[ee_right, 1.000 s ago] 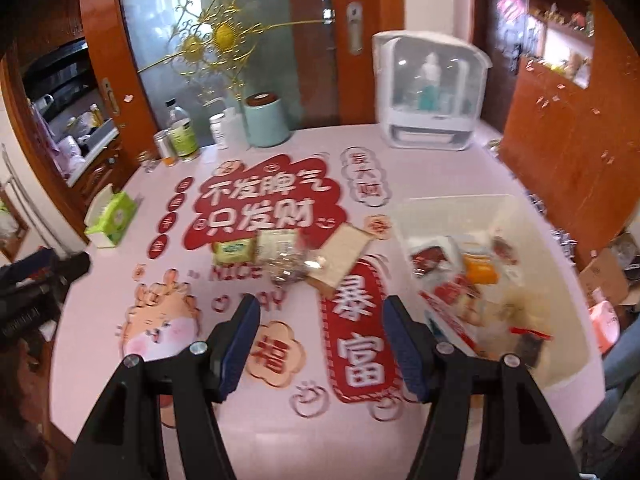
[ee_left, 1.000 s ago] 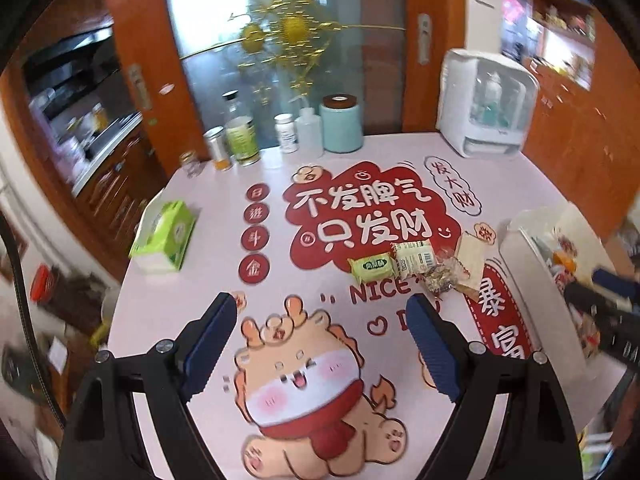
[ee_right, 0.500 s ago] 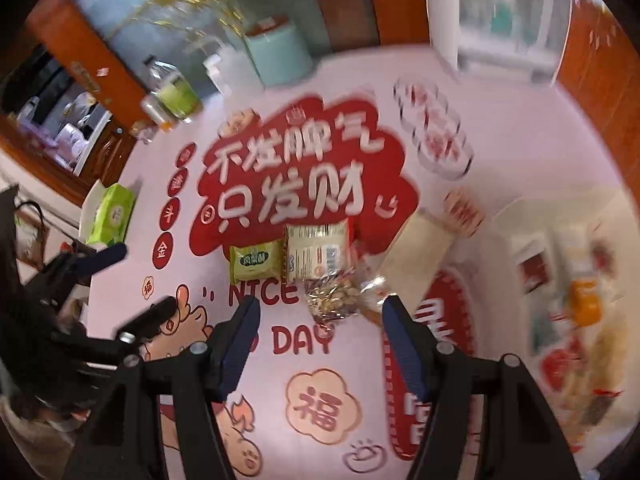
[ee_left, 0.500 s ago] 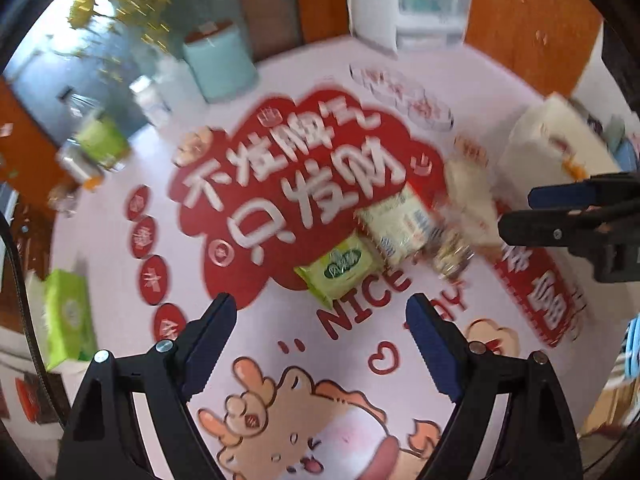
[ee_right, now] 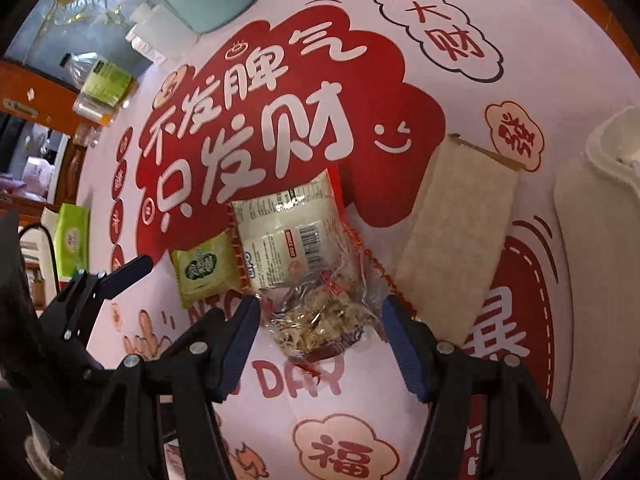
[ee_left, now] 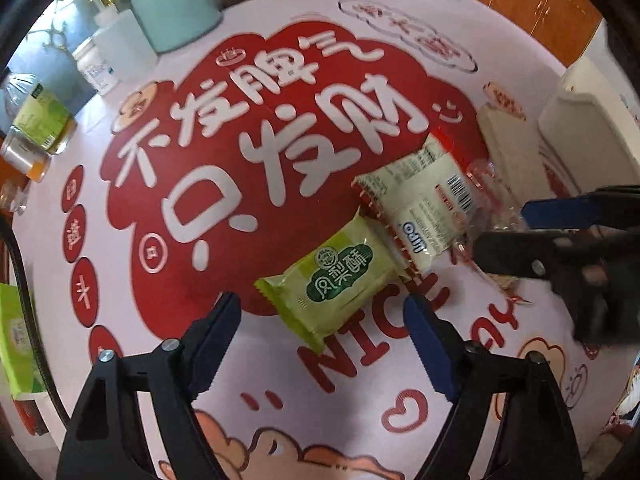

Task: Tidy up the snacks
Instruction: 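Grasp the green-wrapped biscuit with the left tool while the right tool grasps the clear nut bag, then carry the green biscuit and clear nut bag toward the white tray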

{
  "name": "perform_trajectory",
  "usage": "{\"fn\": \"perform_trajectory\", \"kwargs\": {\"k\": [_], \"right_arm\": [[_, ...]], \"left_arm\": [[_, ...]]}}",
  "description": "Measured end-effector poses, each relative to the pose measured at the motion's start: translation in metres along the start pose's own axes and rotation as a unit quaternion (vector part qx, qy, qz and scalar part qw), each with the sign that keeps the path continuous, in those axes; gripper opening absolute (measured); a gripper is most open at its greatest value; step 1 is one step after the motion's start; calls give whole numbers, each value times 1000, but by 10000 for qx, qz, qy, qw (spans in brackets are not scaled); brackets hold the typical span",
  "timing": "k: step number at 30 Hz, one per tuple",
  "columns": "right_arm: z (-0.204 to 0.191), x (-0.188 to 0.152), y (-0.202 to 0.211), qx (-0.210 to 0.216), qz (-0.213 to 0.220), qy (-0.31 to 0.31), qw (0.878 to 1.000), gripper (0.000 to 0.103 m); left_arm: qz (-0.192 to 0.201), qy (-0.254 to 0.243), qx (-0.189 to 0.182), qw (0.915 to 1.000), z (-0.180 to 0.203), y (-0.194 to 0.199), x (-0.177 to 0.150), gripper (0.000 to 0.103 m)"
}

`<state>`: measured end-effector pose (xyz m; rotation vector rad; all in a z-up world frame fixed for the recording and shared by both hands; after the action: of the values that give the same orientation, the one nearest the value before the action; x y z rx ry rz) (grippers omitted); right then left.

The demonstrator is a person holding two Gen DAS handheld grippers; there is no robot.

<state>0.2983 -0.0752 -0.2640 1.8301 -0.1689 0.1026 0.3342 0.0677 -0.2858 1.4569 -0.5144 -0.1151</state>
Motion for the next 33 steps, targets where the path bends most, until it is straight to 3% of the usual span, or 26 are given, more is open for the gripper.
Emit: {"fn": "perform_trajectory", "kwargs": {"k": [4,8,11,14,15,20,33], "right_arm": [[-9,1,-2,-251,65,397,9989,63],[-7,-1,-1,-112,141,537,9984,59],[-4,-4,2,46,174,542,9984,56],[0,-9,4,177,186,519,9983,55],[0,-9,5,209,194,519,9982,54],[2,-15,12,401,324,489,9975,50],[5,-74,61,582,731,630,9936,48]], "left_arm": [[-62,171,-140,9997,-2,-10,7,80],[2,117,-176,9998,4,-11,12,80],[43,-22,-214,9998,11,-8,13,67],[68,-146,-179,9997,18,-3,10,43],[54,-146,-145,9998,20,-1,9,42],[33,58,108,9999,18,8,-11,39],[154,1178,-180,9928,28,86,-112,39]]}}
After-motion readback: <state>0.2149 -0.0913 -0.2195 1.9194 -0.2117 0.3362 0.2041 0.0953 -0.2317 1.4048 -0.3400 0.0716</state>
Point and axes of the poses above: each gripper's, at about its wrist camera, not at the fingertips, and y roughly against the way its jaws point, z to its right, x to its top, the point moved 4 cm from there along -y, roughly the way its jaws point, and after that the axes turned 11 degrees about y, right-handed, at the moved point
